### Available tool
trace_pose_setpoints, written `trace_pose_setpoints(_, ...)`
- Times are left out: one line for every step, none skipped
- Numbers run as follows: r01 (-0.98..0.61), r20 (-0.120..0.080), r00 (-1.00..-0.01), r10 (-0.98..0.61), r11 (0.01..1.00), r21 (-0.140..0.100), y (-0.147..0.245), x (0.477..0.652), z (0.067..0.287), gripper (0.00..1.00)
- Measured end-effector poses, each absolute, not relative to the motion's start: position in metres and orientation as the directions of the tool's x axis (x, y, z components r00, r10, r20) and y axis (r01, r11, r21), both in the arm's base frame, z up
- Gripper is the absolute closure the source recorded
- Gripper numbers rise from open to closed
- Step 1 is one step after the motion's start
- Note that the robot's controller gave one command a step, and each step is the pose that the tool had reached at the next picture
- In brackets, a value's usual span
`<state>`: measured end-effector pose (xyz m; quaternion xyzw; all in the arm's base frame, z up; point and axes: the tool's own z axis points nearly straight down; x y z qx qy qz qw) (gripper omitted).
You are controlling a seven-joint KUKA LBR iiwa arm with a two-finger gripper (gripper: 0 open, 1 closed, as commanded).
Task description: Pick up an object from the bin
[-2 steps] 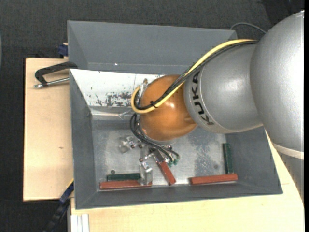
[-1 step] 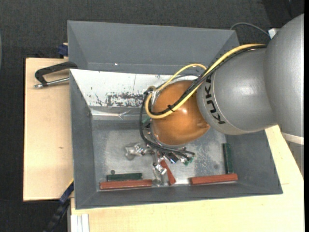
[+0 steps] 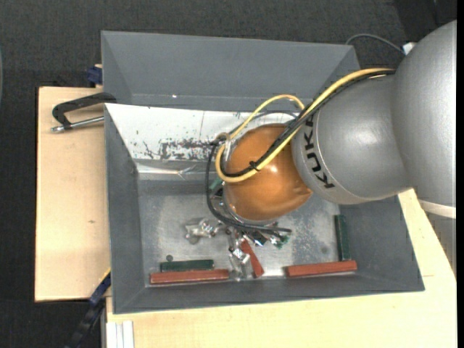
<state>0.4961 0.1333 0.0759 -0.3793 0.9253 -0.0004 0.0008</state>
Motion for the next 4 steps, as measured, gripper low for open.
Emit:
trace_pose_setpoints(-0.720, -0.005, -0.694, -0.720, 0.694, 0.000, 0.138, 0.494, 0.088, 0.00)
trace_pose_setpoints(-0.641, -0.005, -0.767, -0.641, 0.767, 0.000, 0.183, 0.497, 0.108, 0.00)
trace_pose_setpoints(-0.408, -0.006, -0.913, -0.408, 0.913, 0.002, 0.218, 0.506, 0.119, 0.00)
trace_pose_setpoints(-0.382, -0.003, -0.924, -0.382, 0.924, 0.002, 0.197, 0.505, 0.102, 0.00)
